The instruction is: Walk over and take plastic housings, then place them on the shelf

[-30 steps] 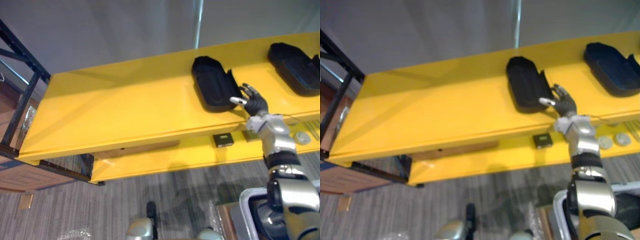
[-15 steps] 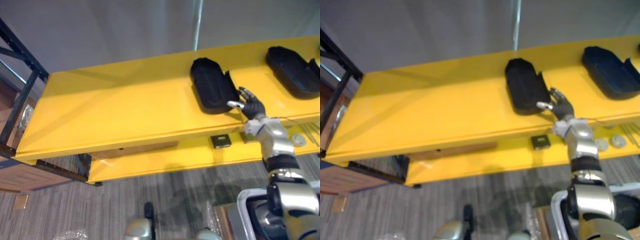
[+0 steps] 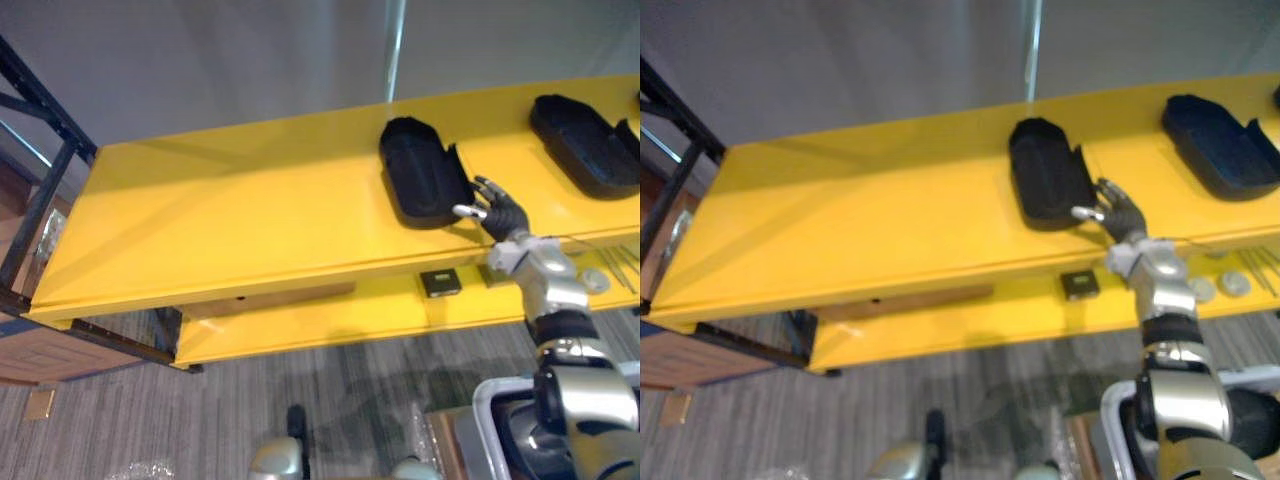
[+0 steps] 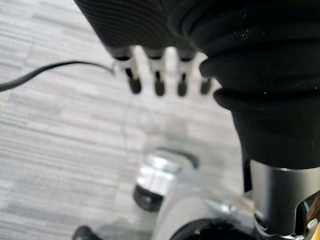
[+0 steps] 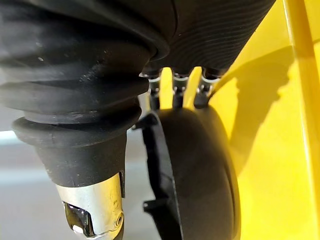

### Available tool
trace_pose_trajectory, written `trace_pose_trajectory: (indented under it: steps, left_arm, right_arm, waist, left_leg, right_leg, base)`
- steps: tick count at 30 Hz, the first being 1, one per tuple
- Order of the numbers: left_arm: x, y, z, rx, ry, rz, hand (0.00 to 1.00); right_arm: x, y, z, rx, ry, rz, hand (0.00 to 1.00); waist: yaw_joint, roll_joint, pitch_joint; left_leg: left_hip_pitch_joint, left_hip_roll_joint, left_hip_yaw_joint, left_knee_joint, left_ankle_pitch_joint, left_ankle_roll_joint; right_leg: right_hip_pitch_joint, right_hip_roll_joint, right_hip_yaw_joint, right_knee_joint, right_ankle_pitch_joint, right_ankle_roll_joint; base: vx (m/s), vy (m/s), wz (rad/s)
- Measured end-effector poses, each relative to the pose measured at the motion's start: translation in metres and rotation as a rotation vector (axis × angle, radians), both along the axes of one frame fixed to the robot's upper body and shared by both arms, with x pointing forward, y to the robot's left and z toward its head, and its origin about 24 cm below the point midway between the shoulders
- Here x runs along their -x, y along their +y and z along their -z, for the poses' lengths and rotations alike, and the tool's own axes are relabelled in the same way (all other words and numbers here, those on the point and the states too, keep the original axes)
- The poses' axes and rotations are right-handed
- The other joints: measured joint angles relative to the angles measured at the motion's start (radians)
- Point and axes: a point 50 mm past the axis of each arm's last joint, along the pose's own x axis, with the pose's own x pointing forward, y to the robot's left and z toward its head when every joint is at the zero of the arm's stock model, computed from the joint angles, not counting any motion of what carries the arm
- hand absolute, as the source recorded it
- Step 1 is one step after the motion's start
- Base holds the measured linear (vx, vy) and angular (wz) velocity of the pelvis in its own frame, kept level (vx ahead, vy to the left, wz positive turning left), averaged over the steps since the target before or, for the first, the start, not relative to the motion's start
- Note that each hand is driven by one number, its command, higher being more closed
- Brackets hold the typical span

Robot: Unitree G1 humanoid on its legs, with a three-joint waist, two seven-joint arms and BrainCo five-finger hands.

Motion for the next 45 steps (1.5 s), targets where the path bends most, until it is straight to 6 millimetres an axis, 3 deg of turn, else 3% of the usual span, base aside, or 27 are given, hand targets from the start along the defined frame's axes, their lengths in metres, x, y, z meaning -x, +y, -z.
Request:
trace_pose_trajectory:
  steps: [11,17,19,20,24,26,32,39,45]
  left_arm:
    - [-0.001,0.001,0.000,-0.001,-0.001,0.001,0.00]
    - [-0.001,0.001,0.000,-0.003,-0.002,0.002,0.00]
    - [-0.001,0.001,0.000,-0.003,-0.002,0.001,0.00]
    - [-0.001,0.001,0.000,-0.003,-0.003,0.000,0.00]
    - [-0.002,0.001,0.000,-0.002,-0.005,-0.004,0.00]
    - [-0.002,0.000,0.000,-0.001,-0.004,-0.004,0.00]
    - [-0.001,0.001,0.000,-0.012,-0.006,-0.003,0.00]
    - [0.000,0.001,0.000,-0.040,-0.008,-0.011,0.00]
    - [-0.001,0.000,0.001,-0.041,-0.001,0.003,0.00]
  right_arm:
    - [0.000,0.005,0.006,-0.048,0.011,-0.003,0.00]
    - [-0.001,-0.002,0.003,0.019,-0.034,0.193,0.00]
    - [0.002,-0.006,-0.013,0.067,-0.140,0.311,0.00]
    - [0.006,-0.006,-0.029,0.075,-0.249,0.368,1.00]
    - [0.033,0.012,-0.078,0.073,-0.576,0.381,1.00]
    - [0.042,0.022,-0.078,0.068,-0.615,0.349,1.00]
    - [0.059,0.044,-0.032,0.053,-0.471,0.223,1.00]
    - [0.072,0.062,0.012,0.053,-0.314,0.095,1.00]
    - [0.072,0.075,0.026,0.040,-0.259,0.031,1.00]
  waist:
    - [-0.001,-0.010,-0.006]
    - [0.000,-0.011,-0.006]
    - [-0.001,-0.011,-0.006]
    - [-0.003,-0.011,-0.006]
    - [-0.015,-0.013,-0.008]
    - [-0.016,-0.020,-0.013]
    - [-0.030,-0.042,-0.026]
    - [-0.041,-0.037,-0.034]
    - [-0.039,-0.033,-0.046]
  left_leg:
    - [-0.001,0.000,0.002,0.000,0.000,0.000]
    - [-0.001,0.000,0.002,0.000,0.000,0.000]
    - [-0.004,0.000,0.002,0.000,0.000,0.000]
    - [-0.006,0.000,0.004,0.000,0.000,0.000]
    - [-0.005,0.002,0.015,0.000,-0.001,-0.001]
    - [-0.005,0.005,0.027,0.000,-0.002,-0.002]
    - [-0.006,0.007,0.036,0.000,-0.003,-0.002]
    - [-0.015,0.011,0.053,0.000,-0.005,0.000]
    - [-0.022,0.010,0.053,0.001,-0.005,-0.001]
  right_leg:
    - [-0.002,0.000,0.002,0.000,0.000,0.000]
    - [-0.002,0.000,0.002,0.000,0.000,0.000]
    - [-0.006,0.000,0.003,0.000,0.000,0.000]
    - [-0.009,0.000,0.005,0.000,0.000,0.000]
    - [-0.013,0.001,0.013,-0.003,0.000,-0.001]
    - [-0.020,0.003,0.025,-0.002,0.000,-0.001]
    - [-0.031,0.003,0.042,0.001,0.000,-0.001]
    - [-0.058,0.003,0.064,0.001,-0.001,-0.003]
    - [-0.062,0.004,0.064,0.004,0.005,-0.001]
  base:
    - [0.00,0.000,0.00]
    - [0.00,0.000,0.00]
    - [0.00,0.000,0.00]
    - [0.00,0.000,0.00]
    - [0.00,0.000,-0.05]
    - [0.00,-0.003,-0.14]
    - [-0.02,0.001,-0.07]
    - [-0.02,0.006,-0.07]
    - [0.01,0.000,0.00]
